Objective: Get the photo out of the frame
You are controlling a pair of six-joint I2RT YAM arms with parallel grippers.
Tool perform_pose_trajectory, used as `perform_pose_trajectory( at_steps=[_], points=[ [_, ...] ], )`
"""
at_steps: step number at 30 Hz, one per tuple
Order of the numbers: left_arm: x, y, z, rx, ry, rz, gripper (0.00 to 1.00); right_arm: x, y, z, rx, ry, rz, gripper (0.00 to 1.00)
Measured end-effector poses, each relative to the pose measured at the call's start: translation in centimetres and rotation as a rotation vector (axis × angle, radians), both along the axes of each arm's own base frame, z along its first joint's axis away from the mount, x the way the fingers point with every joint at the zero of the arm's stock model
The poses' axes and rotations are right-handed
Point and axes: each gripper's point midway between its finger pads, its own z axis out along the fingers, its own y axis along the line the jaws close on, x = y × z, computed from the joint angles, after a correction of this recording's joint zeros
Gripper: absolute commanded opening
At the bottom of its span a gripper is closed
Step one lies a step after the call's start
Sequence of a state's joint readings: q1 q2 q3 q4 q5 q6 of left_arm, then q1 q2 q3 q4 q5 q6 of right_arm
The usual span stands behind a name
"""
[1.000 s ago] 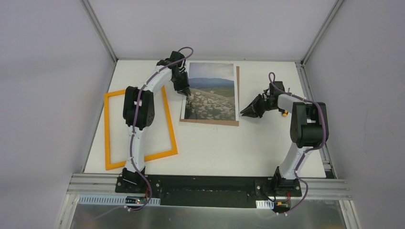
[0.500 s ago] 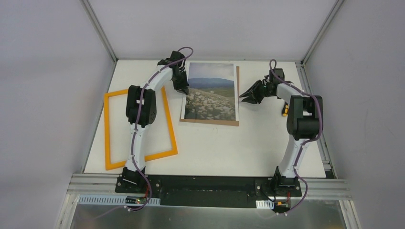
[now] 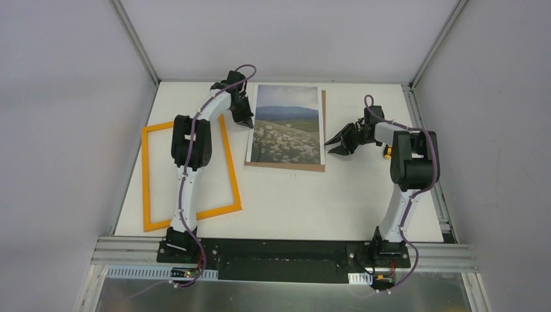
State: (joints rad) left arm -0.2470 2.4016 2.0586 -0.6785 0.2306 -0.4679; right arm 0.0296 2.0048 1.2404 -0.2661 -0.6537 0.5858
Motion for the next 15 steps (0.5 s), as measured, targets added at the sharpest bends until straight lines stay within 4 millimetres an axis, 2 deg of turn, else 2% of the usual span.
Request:
perform_pose_trajectory(
  at_steps=[7,12,15],
  points=[
    [0.0,-0.2,-0.2,-0.014,0.001,0.01,0.0,-2.7,0.3,-0.3,0.021,0.032,0.04,0.41],
    [0.0,-0.4,-0.1,-0.03,0.002,0.011,0.0,-4.1,0.5,-0.7,0.038,0.056,0.042,0.53],
    [0.0,-0.5,-0.1,-0.032,0.003,0.011,0.0,-3.8,0.6,-0.3,0.049,0.05,0.031,0.6]
  ],
)
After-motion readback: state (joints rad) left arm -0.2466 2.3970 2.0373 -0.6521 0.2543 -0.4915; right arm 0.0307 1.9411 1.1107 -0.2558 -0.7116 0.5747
